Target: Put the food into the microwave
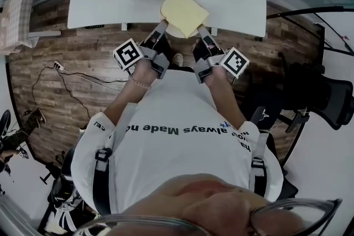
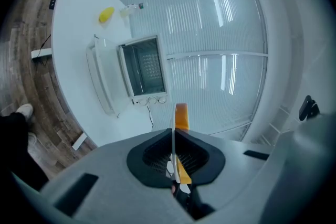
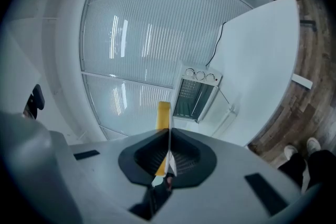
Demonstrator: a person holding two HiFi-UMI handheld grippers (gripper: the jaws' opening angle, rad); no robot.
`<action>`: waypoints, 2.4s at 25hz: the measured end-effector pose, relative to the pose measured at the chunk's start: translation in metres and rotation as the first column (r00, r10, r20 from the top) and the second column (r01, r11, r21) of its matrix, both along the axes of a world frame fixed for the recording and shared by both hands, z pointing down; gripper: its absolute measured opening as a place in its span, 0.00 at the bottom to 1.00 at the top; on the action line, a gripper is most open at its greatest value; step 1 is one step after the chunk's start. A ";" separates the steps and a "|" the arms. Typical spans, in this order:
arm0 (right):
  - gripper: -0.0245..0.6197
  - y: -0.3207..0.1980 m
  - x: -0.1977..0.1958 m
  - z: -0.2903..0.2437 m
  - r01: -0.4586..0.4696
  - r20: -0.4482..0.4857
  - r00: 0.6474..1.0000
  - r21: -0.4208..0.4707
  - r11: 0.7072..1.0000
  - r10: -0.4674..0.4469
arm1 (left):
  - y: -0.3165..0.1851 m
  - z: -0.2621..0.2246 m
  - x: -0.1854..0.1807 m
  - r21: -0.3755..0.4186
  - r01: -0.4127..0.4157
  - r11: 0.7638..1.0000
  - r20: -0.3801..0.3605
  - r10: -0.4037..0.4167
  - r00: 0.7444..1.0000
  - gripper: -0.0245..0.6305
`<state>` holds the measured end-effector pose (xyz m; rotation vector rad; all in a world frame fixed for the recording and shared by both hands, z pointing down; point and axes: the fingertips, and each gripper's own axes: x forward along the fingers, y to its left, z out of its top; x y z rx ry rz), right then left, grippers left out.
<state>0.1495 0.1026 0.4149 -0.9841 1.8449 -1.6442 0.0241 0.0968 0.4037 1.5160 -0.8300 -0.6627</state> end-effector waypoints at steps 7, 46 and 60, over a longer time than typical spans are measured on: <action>0.07 -0.035 -0.008 0.006 0.006 0.004 1.000 -0.006 1.000 -0.006 | -0.034 0.006 -0.007 -0.008 0.005 1.000 0.006 -0.005 1.000 0.07; 0.07 -0.267 -0.128 -0.001 -0.033 -0.031 0.999 -0.025 0.999 0.032 | -0.268 0.004 -0.127 -0.037 -0.061 0.997 0.014 0.062 0.998 0.07; 0.07 -0.266 -0.109 0.038 0.011 -0.039 0.999 -0.088 0.996 -0.014 | -0.264 0.043 -0.109 -0.093 -0.045 0.995 0.018 0.047 0.999 0.07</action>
